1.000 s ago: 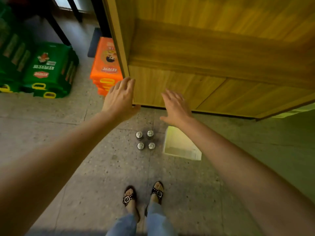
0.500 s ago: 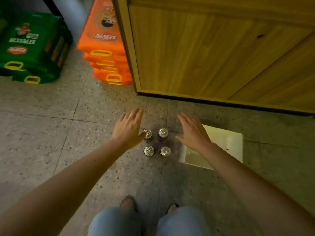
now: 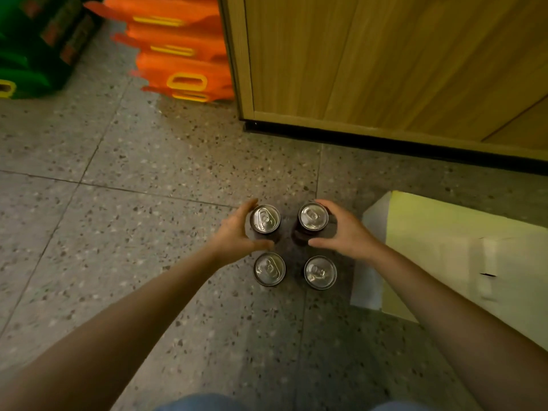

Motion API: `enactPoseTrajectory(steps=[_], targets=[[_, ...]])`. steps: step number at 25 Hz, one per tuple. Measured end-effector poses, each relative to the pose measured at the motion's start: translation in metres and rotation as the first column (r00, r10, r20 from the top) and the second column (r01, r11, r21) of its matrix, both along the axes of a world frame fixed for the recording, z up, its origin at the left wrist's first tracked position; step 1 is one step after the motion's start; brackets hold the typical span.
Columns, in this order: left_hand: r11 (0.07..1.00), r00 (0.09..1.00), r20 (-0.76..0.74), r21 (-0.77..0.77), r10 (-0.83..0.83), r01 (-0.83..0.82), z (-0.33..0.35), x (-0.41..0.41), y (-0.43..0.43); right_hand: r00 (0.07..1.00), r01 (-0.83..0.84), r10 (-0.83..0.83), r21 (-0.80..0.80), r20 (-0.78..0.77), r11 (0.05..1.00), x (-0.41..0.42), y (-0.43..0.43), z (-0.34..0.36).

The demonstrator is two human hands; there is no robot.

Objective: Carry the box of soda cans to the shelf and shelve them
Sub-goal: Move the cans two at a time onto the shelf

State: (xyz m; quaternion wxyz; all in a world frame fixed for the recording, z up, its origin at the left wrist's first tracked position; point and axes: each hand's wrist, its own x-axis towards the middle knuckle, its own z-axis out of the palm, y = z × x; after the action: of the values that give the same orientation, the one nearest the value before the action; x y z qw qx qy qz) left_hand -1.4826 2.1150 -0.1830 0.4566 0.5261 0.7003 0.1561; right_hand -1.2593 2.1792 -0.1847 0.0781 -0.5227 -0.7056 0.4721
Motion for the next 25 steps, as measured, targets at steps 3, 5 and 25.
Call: enactPoseTrajectory(steps=[3, 5, 25], targets=[[0.988, 0.975, 0.156, -0.011, 0.156, -0.156, -0.020, 0.004, 0.002, 0.993, 0.083, -0.082, 0.009, -0.089, 0.997, -0.011, -0.005, -0.014], [0.979, 0.966, 0.167, 0.017, 0.196, -0.202, -0.024, 0.009, 0.003, 0.985, 0.144, -0.139, 0.039, -0.099, 0.989, -0.015, -0.008, -0.019], [0.957, 0.958, 0.252, 0.215, 0.138, -0.195, 0.482, 0.056, 0.014, 0.890, 0.403, -0.410, -0.077, -0.197, 0.912, 0.018, -0.033, 0.482]])
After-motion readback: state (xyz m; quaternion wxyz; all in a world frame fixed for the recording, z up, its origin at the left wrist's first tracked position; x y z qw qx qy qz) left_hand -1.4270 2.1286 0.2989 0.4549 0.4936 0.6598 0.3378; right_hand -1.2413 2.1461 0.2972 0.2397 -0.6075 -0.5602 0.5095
